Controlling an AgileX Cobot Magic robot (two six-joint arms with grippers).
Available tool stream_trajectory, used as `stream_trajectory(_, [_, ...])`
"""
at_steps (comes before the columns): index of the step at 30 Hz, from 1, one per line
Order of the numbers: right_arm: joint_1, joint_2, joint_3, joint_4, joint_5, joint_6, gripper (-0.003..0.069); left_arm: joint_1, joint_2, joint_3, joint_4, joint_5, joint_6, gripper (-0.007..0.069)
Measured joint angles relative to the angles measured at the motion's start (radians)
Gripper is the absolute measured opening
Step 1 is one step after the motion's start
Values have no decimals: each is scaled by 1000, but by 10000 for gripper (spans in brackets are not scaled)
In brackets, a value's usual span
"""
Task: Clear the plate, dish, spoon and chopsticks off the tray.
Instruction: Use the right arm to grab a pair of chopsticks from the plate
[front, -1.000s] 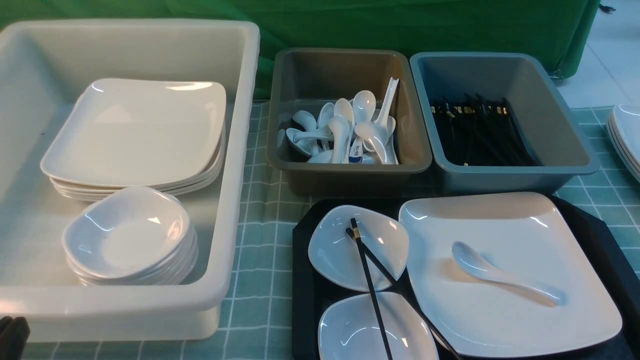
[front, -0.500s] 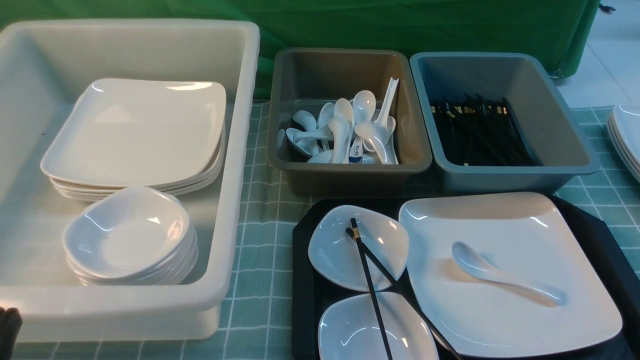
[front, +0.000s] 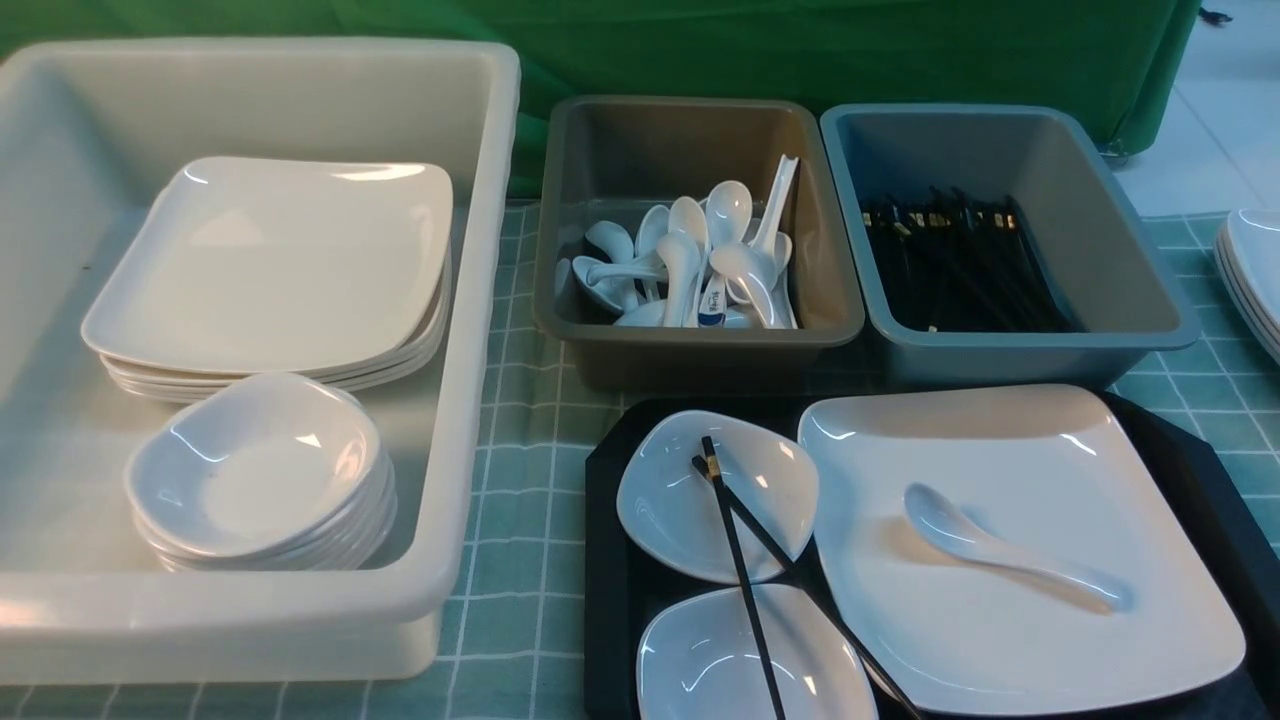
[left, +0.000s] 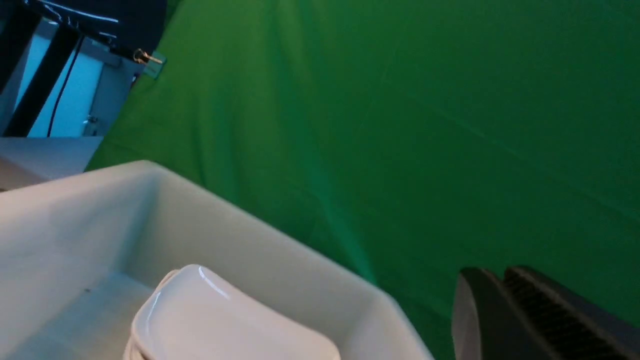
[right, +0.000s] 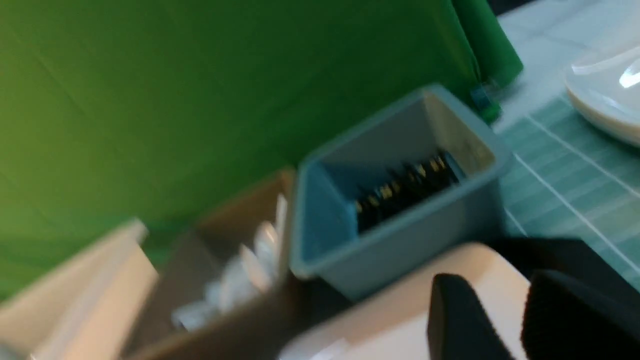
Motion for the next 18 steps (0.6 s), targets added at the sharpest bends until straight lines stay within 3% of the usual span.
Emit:
stream_trajectory(5, [0,0,0,6,-101,16,239,0,0,-7,45,-185,-258,33])
stream_trajectory(8, [3,0,-8,6,-184,34,218,0,-1,-140,165,-95,-402,33])
stream_trajectory(10, [18,12,-78,-12,-101,42,160,0,12,-254,258,59,-471,33])
stream_trajectory(12, [49,75,-267,-66,128,-13,62,0,83,-491,346,366,-517,33])
stream_trajectory(14, [86,198,-479,-89,398,-112,31,0,207,-680,341,673,-403,33])
stream_trajectory(17, [173,467,-778,-97,824,-275,25,0,436,-913,222,1128,-112,33])
stream_trajectory(18, [188,515,-834,-98,890,-294,25,0,492,-951,199,1224,-77,33])
